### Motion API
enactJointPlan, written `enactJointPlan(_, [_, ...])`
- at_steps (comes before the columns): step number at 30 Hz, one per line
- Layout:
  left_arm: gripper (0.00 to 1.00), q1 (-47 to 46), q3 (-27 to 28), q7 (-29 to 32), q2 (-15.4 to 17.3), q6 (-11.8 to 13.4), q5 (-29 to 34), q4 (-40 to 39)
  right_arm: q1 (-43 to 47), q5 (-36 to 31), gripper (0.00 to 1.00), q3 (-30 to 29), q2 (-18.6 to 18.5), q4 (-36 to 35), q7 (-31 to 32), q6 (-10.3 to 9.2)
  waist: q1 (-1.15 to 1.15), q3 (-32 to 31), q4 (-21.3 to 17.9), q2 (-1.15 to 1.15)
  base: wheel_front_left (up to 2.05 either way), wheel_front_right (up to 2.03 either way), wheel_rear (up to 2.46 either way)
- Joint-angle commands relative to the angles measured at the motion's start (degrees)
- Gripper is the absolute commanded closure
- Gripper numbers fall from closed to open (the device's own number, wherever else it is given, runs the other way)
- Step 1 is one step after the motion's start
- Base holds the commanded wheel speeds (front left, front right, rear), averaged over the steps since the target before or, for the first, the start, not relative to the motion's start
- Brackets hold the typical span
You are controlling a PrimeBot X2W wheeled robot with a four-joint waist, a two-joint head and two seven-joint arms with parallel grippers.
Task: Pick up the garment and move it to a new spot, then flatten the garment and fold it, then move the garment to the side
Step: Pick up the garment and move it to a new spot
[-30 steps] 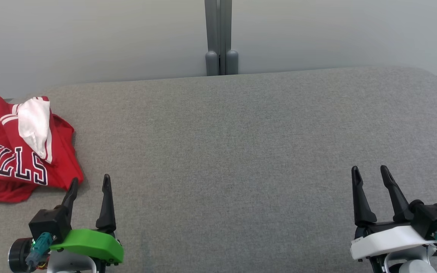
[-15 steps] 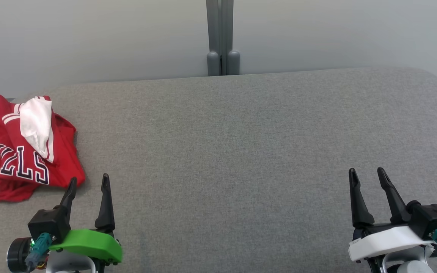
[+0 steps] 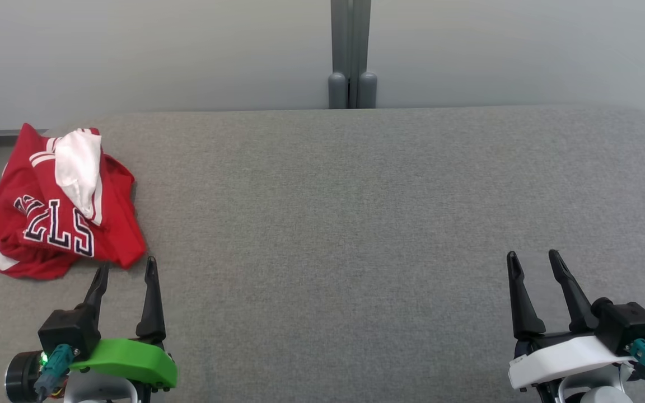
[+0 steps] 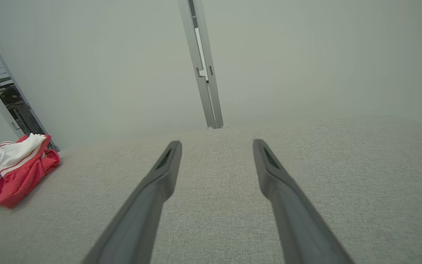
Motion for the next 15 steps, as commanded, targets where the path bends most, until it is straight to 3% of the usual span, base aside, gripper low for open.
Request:
enactJointPlan(1, [0.0, -0.3, 0.05, -0.26, 0.39, 0.15, 0.11, 0.06, 0.66, 0.14, 0.0, 0.06, -0.21, 0.19, 0.11, 0.0, 0.0, 0.08, 1.71, 0.0, 0.0, 0.0, 0.0])
enactJointPlan(15, [0.0, 0.45, 0.63, -1.16, 1.83, 0.95, -0.27, 0.89, 0.56, 0.43, 0.0, 1.45, -0.21, 1.2, -0.29, 0.0, 0.0, -0.01, 11.09, 0.0, 0.0, 0.0, 0.0])
